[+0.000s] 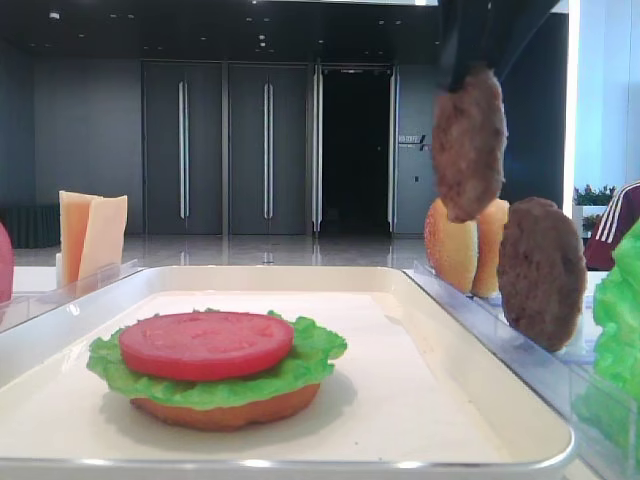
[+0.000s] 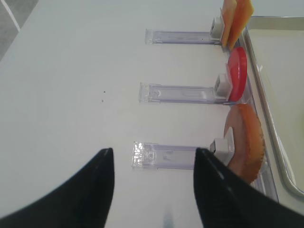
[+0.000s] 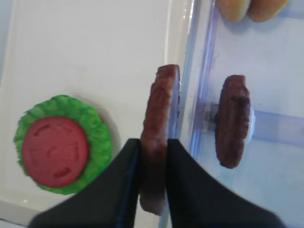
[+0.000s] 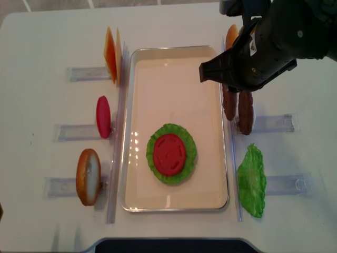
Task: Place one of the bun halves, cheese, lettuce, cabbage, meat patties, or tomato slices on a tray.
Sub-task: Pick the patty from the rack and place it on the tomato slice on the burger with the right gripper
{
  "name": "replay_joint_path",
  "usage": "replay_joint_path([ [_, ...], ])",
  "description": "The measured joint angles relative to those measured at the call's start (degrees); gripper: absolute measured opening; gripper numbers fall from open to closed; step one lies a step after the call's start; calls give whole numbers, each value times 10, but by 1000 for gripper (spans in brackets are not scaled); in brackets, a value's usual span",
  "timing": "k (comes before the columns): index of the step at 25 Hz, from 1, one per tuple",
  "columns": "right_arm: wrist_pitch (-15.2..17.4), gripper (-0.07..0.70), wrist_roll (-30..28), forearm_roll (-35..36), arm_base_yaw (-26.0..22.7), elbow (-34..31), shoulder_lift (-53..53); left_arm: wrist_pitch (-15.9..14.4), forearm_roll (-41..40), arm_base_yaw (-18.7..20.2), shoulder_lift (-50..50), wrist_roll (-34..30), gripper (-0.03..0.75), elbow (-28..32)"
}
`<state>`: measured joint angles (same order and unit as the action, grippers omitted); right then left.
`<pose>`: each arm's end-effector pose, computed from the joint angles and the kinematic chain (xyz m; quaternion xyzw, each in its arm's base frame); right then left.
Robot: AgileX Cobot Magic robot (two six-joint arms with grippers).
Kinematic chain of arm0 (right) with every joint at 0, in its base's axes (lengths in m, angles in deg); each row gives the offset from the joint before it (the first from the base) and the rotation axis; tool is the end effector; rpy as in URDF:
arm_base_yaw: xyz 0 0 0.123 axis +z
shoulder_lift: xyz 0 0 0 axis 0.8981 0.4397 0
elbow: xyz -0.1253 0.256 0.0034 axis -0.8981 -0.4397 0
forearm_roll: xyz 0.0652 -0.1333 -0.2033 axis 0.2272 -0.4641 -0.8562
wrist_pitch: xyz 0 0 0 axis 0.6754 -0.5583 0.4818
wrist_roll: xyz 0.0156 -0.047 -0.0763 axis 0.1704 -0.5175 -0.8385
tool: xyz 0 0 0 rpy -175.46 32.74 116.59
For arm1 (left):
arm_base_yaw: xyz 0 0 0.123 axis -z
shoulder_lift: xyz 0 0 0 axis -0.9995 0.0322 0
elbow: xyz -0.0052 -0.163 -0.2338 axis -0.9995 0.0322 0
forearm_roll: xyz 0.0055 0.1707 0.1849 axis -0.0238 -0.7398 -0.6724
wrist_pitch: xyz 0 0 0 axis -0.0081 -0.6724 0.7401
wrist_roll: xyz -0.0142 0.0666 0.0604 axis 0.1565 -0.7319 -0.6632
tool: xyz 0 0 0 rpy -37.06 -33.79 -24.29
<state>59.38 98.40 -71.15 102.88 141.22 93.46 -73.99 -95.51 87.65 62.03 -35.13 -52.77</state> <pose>0.2413 0.1912 0.2974 -0.0911 0.9736 0.1015 0.1831 -0.0067 0.0088 0.2664 -0.0397 0.8665 0.0382 0.4961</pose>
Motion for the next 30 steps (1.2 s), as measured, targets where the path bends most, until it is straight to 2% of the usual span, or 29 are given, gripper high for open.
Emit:
replay_joint_path([
  [8, -2, 148, -91, 127, 2, -1, -54, 0, 0, 0, 0, 0, 409, 0],
  [12, -39, 148, -156, 201, 5, -37, -57, 0, 0, 0, 0, 0, 409, 0],
  [15, -100, 148, -252, 322, 5, -97, -57, 0, 0, 0, 0, 0, 409, 0],
  [18, -155, 148, -403, 488, 9, -150, -57, 0, 0, 0, 0, 0, 409, 0],
  [21, -190, 148, -553, 635, 11, -186, -57, 0, 0, 0, 0, 0, 409, 0],
  [23, -202, 148, -612, 695, 11, -195, -51, 0, 0, 0, 0, 0, 409, 0],
  [25, -217, 148, -644, 738, 11, -196, -39, 0, 0, 0, 0, 0, 409, 0],
  [30, -202, 148, -723, 821, 11, -198, 11, 0, 0, 0, 0, 0, 409, 0],
])
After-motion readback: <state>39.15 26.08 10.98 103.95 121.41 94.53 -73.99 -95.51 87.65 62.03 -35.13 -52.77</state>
